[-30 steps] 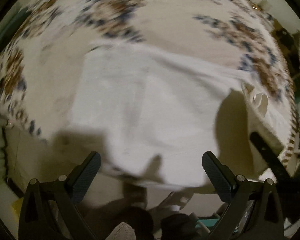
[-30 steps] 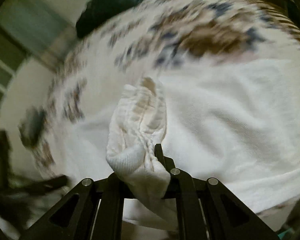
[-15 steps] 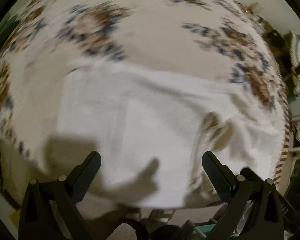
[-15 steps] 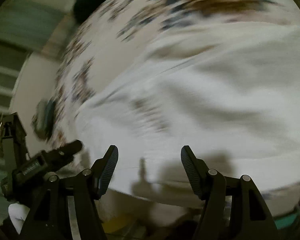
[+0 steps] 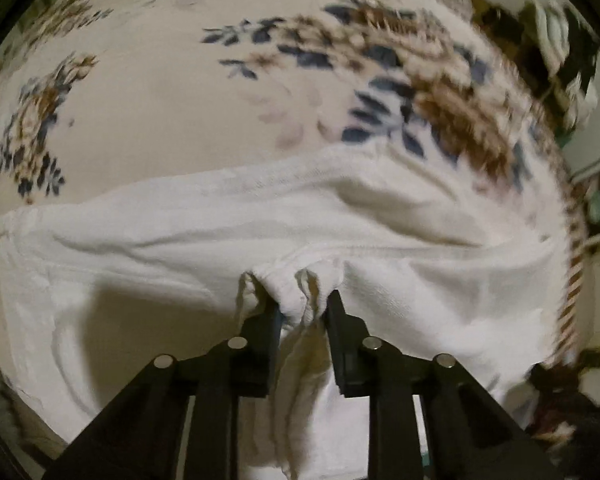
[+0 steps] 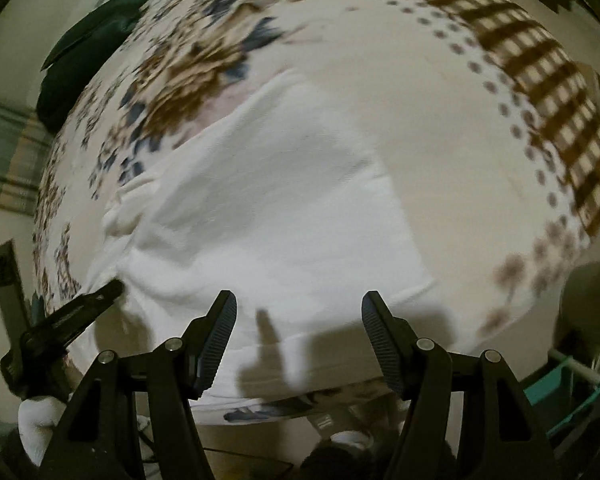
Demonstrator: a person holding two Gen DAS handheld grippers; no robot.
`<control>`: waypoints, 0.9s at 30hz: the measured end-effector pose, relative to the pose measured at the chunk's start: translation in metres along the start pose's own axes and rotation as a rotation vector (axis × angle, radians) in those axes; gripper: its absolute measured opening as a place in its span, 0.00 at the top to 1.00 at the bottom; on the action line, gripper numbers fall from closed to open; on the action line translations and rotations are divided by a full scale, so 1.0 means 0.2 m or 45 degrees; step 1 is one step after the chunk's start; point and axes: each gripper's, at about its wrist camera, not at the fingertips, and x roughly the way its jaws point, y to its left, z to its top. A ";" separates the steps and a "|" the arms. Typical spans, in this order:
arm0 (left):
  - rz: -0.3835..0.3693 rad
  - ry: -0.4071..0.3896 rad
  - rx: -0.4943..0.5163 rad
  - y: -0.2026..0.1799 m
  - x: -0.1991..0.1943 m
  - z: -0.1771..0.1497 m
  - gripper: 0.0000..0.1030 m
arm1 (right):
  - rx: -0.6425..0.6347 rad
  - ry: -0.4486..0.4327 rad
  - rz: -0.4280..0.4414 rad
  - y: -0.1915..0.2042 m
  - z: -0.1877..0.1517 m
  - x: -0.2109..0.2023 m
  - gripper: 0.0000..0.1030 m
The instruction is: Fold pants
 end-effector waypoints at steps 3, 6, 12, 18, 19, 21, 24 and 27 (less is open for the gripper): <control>-0.060 -0.003 -0.046 0.07 -0.08 0.00 0.83 | 0.065 0.016 0.027 -0.06 0.00 -0.06 0.34; -0.075 0.021 -0.059 0.10 -0.07 0.00 0.83 | 0.101 0.050 0.022 -0.06 -0.03 -0.02 0.34; -0.211 0.121 -0.224 0.22 -0.05 -0.04 0.67 | 0.246 0.132 0.093 -0.08 -0.05 0.04 0.34; -0.163 0.271 -0.272 0.19 0.02 -0.29 0.43 | 0.494 0.316 0.220 -0.09 -0.14 0.18 0.35; -0.096 0.296 -0.227 0.16 0.06 -0.34 0.44 | 0.492 0.334 0.176 -0.08 -0.16 0.21 0.35; 0.030 0.292 -0.108 0.11 0.09 -0.42 0.44 | 0.435 0.340 0.075 -0.06 -0.17 0.24 0.39; 0.082 0.264 -0.030 0.08 0.07 -0.49 0.42 | 0.353 0.357 -0.042 -0.04 -0.18 0.27 0.40; 0.067 0.279 -0.054 0.09 0.06 -0.51 0.42 | 0.293 0.384 -0.103 -0.03 -0.18 0.28 0.40</control>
